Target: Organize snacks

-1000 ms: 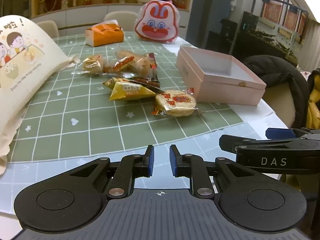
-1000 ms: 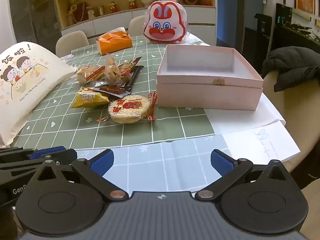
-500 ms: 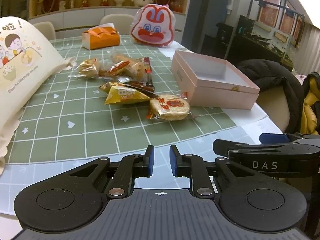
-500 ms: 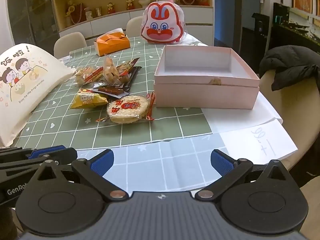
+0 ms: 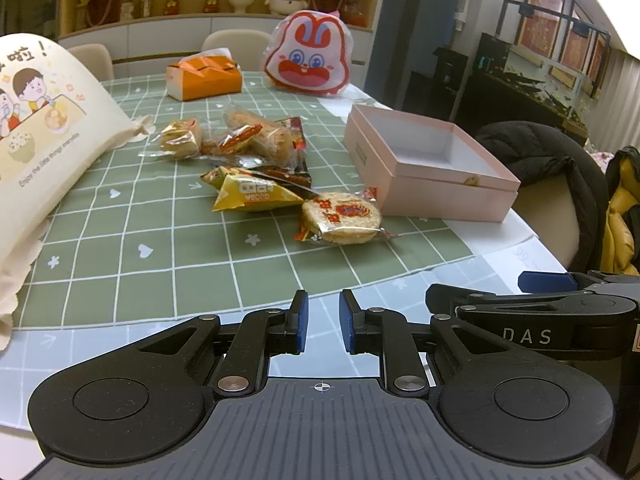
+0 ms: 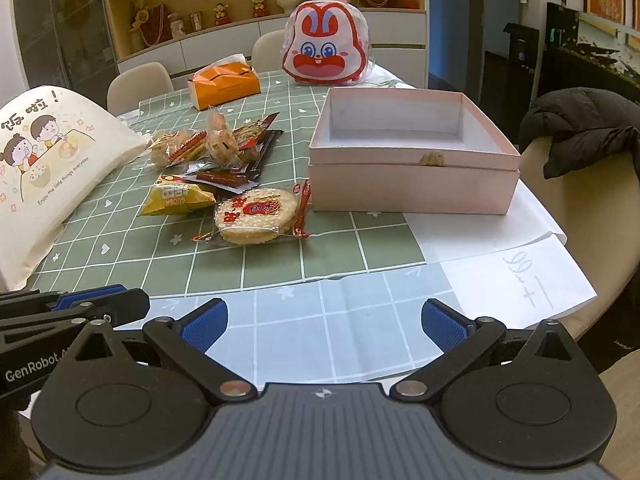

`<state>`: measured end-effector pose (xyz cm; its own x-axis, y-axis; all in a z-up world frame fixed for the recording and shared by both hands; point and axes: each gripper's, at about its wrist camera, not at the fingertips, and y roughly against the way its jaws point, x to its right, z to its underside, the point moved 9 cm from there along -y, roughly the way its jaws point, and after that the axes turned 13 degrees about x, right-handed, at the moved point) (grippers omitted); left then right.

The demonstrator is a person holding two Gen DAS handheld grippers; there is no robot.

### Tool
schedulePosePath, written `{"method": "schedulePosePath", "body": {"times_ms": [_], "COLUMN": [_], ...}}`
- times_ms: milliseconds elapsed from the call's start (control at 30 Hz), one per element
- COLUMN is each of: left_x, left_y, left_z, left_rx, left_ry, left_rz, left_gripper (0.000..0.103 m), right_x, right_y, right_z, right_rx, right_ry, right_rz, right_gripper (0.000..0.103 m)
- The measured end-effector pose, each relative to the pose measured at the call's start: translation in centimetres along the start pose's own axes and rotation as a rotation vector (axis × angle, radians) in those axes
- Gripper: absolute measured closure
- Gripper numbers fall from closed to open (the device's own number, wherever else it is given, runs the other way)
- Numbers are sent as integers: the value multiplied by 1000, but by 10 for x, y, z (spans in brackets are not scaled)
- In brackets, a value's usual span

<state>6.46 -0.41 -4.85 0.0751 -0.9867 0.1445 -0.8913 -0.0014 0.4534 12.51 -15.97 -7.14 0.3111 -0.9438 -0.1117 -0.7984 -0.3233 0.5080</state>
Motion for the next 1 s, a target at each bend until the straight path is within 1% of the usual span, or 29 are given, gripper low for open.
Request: {"method": "schedulePosePath", "body": {"times_ms": [1000], "left_x": [1], "left_y": [1], "left_z": [1], "left_rx": [-2], "left_ry": [4], "left_rz": [0], "left_gripper": [82], "right_x": [2], "right_y": [2], "right_z": [0], "right_rx": [3], "right_ry": [-13], "right_rz": [1], "right_gripper": [0]}}
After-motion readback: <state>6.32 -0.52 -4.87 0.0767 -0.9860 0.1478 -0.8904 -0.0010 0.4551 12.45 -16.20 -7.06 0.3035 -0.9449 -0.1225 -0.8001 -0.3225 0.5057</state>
